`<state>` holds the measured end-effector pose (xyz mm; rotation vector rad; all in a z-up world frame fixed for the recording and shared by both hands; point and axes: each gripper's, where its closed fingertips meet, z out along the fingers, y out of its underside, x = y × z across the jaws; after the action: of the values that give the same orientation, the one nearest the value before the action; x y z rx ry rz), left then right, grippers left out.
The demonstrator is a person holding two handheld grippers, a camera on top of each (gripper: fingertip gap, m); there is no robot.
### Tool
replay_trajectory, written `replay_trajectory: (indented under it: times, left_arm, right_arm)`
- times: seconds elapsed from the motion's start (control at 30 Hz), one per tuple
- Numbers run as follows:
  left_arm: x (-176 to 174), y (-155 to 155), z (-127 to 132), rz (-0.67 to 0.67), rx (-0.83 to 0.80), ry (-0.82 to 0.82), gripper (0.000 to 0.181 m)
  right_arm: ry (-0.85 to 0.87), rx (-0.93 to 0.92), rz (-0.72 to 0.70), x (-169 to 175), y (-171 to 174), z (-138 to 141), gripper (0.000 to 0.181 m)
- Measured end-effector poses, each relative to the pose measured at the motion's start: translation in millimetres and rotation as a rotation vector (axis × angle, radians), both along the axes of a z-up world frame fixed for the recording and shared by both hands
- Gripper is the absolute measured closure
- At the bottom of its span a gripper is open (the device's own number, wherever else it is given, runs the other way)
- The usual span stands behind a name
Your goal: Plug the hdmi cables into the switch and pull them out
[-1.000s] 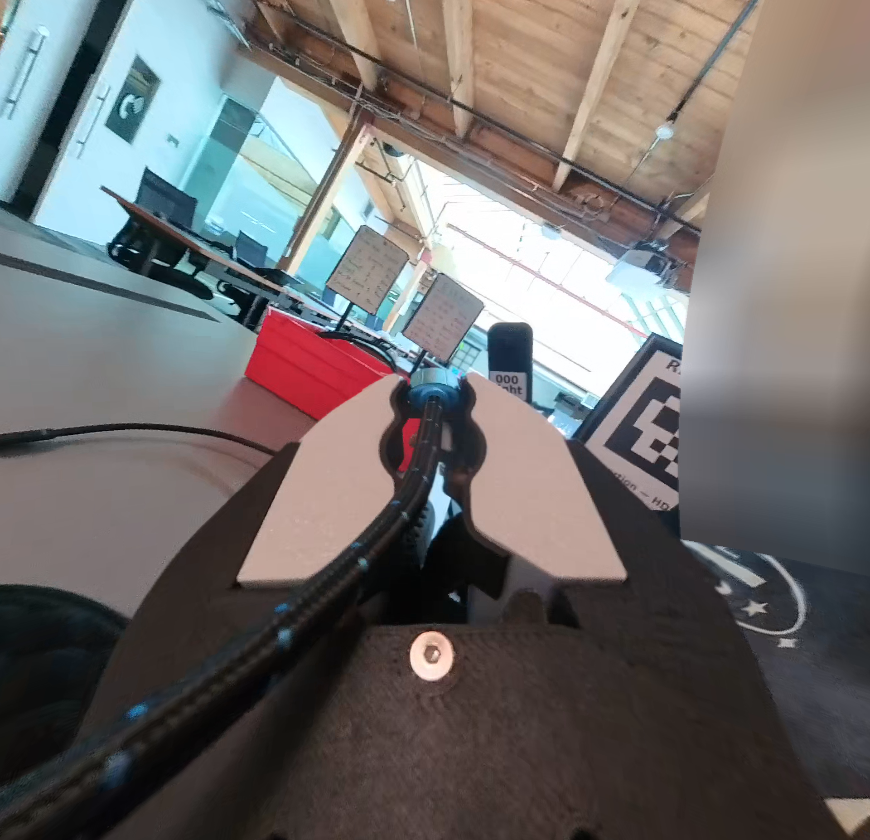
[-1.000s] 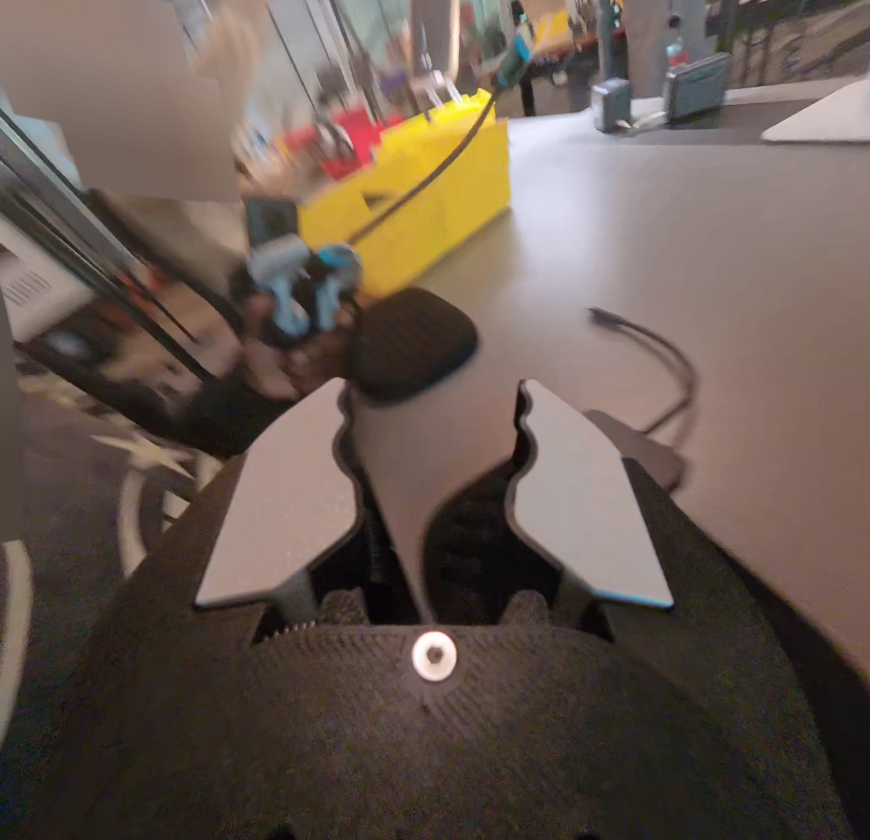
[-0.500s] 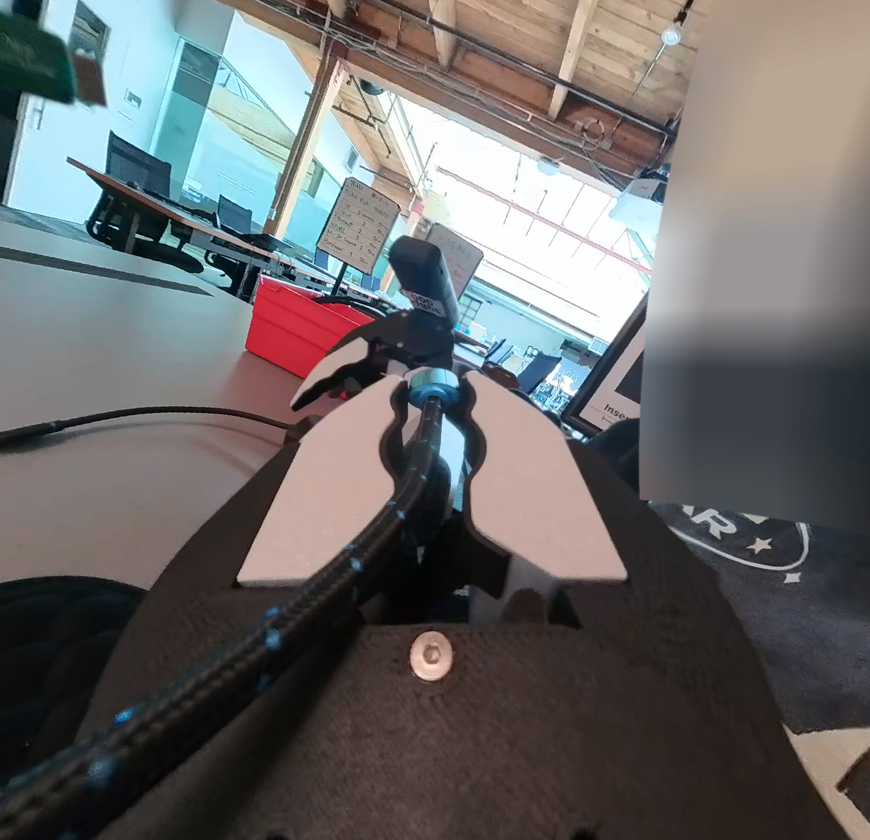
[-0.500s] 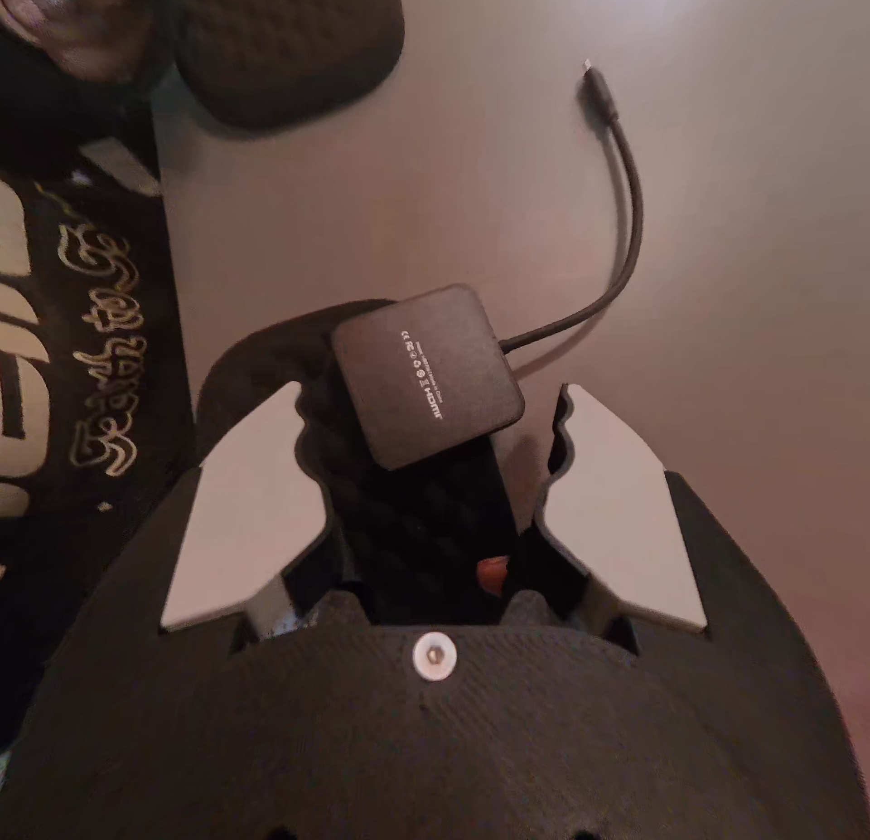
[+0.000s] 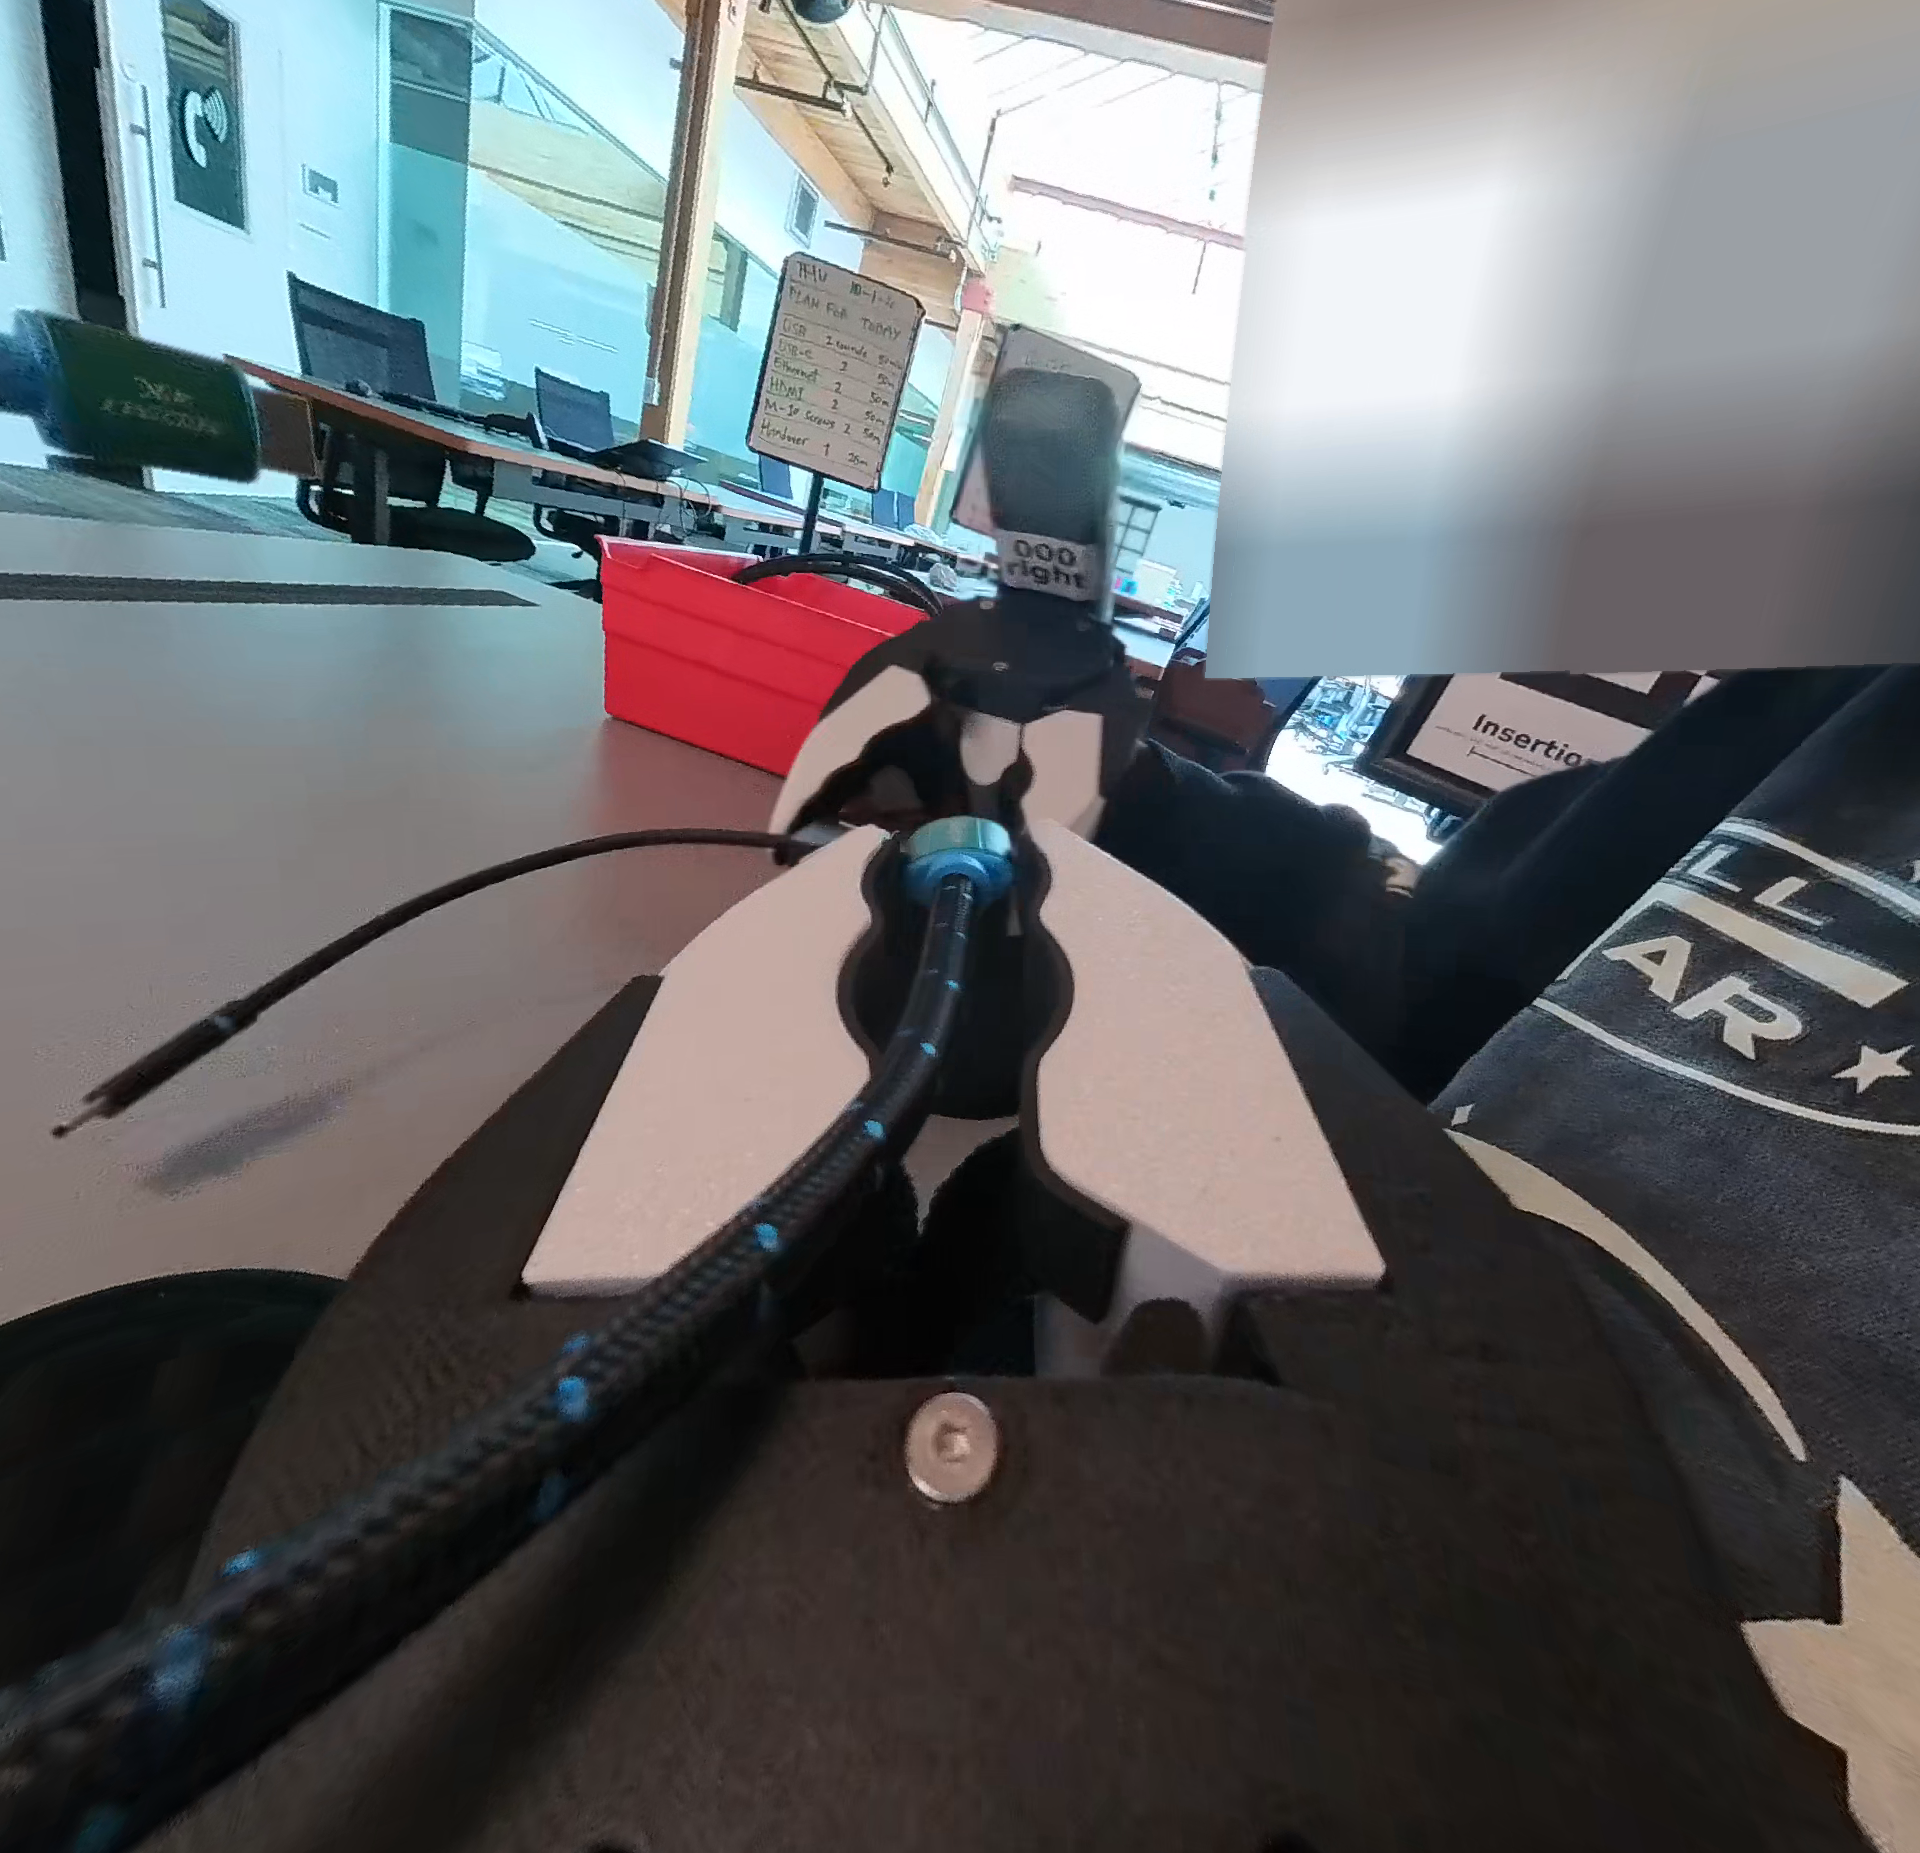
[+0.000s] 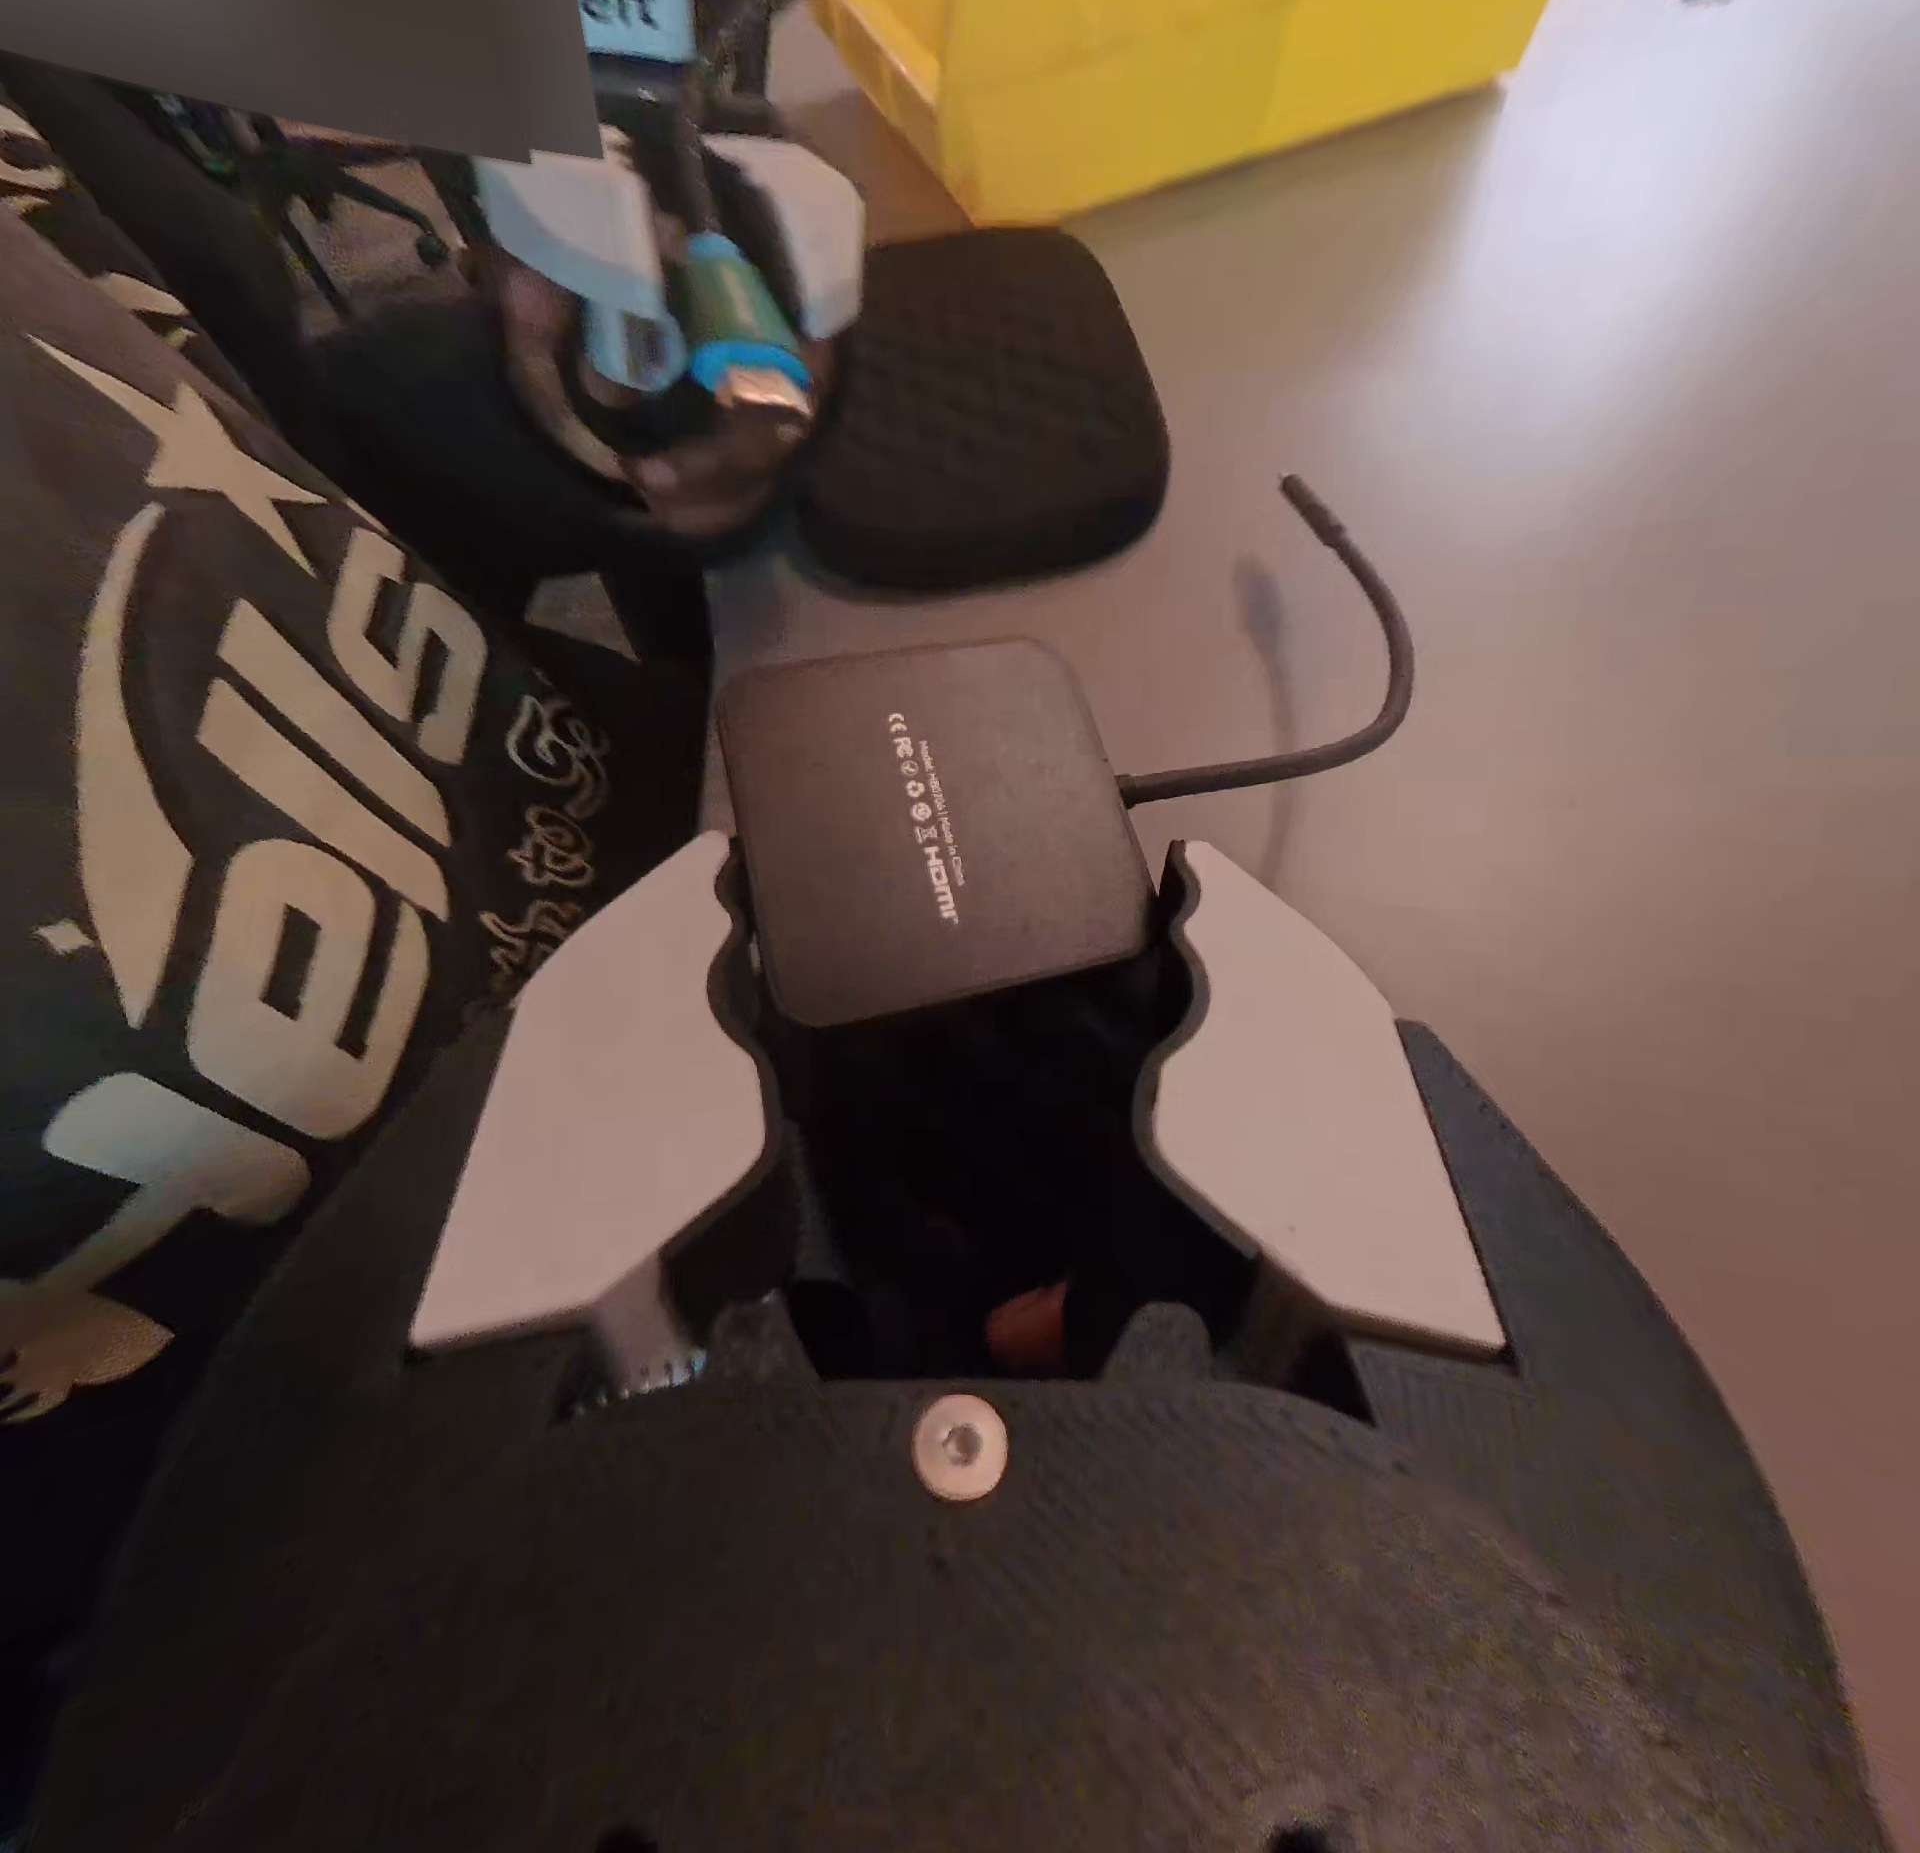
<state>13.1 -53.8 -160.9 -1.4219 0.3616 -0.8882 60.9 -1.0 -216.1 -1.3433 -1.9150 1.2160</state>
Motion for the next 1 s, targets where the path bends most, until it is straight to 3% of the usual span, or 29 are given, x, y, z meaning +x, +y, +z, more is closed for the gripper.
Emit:
replay_trajectory:
  times: [0.2,0.43,1.0]
  left_arm:
    - [6.2,-5.1,0.1,-0.014,0.040,0.046,0.161]
    - [24.2,-11.2,-4.5,-0.050,0.090,0.159,0.161]
    - [29.4,-9.2,-8.2,-0.050,0.077,0.178,0.161]
  right_arm:
    - [0.128,-0.088,0.013,-2.8,-27.0,21.1,0.105]
    - [0.115,-0.071,0.007,-3.0,-28.5,17.8,0.105]
    - [0.165,-0.039,-0.015,-4.4,-31.4,23.2,0.106]
